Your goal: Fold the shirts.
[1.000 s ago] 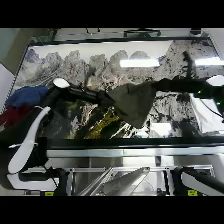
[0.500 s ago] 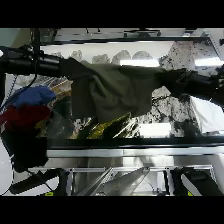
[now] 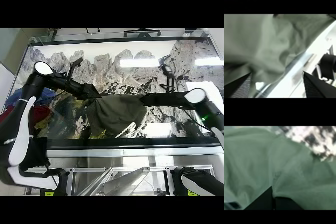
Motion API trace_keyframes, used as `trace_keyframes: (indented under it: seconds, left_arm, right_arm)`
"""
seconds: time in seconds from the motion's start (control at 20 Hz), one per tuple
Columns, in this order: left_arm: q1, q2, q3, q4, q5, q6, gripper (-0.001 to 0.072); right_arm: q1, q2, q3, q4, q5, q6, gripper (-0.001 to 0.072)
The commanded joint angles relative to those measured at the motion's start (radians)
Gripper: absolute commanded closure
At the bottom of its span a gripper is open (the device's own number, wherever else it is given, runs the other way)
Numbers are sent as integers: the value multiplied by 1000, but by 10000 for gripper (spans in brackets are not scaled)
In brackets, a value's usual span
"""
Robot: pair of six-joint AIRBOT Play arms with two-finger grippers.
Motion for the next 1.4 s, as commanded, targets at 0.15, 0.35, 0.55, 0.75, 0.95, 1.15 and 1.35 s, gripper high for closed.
trace_keyframes:
  seconds: [0.15,0.35,0.55,0.75,0.95,1.15,1.35]
  left_arm:
    - [122,-25,-83,21,-155,-81,-13]
    - [66,185,-480,105,12,-54,-13]
    - [-53,307,-820,31,342,-48,6]
    - [-183,272,-866,-117,559,10,6]
    - [-277,156,-759,-130,561,21,356]
    - [-291,108,-657,-129,490,23,709]
    - [-212,223,-495,-122,297,23,698]
  right_arm:
    - [-43,-90,-14,-29,-110,-19,695]
    - [-138,-89,-14,-29,-59,-19,695]
    - [-159,-89,-14,-28,-41,-42,695]
    - [-158,-89,-14,-25,-13,-41,696]
    - [-158,-89,-14,-25,7,-42,696]
    - [-159,-89,-14,-26,7,-42,696]
    - [-189,-27,-13,-25,24,-41,696]
